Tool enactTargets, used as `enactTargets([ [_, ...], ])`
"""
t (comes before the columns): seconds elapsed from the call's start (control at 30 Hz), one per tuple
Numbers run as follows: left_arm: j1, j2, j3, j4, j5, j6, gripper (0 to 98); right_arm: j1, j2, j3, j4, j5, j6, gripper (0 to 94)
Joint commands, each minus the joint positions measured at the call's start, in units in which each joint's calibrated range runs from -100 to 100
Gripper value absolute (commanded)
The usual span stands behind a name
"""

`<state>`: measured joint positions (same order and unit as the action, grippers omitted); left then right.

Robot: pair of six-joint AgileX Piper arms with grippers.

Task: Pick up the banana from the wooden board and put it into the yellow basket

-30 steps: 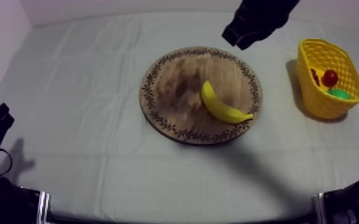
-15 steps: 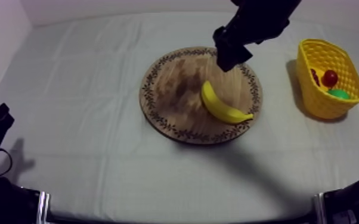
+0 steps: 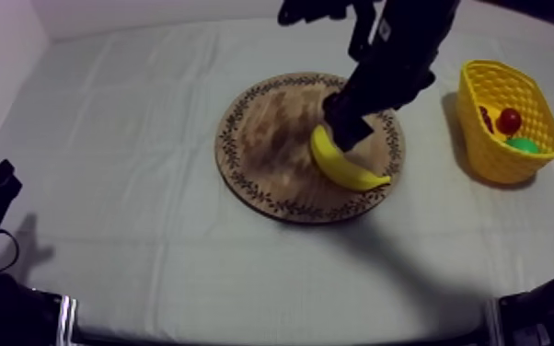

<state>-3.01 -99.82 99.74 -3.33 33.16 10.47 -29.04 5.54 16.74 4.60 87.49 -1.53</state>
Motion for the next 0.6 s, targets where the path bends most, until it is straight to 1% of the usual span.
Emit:
enactTargets([
  [0.0, 0.0, 0.0, 0.0, 0.03, 0.0, 0.0, 0.1, -0.1, 1.9, 0.8, -0.4, -1.8, 0.1, 82.5],
  [0.3, 0.0, 0.0, 0.0, 0.03, 0.0, 0.0, 0.1, -0.4, 10.8, -0.5, -1.4, -6.2, 0.2, 83.0],
  [0.57, 0.0, 0.0, 0.0, 0.03, 0.0, 0.0, 0.1, 0.1, 18.8, -3.9, -0.7, -9.7, -0.2, 81.6],
])
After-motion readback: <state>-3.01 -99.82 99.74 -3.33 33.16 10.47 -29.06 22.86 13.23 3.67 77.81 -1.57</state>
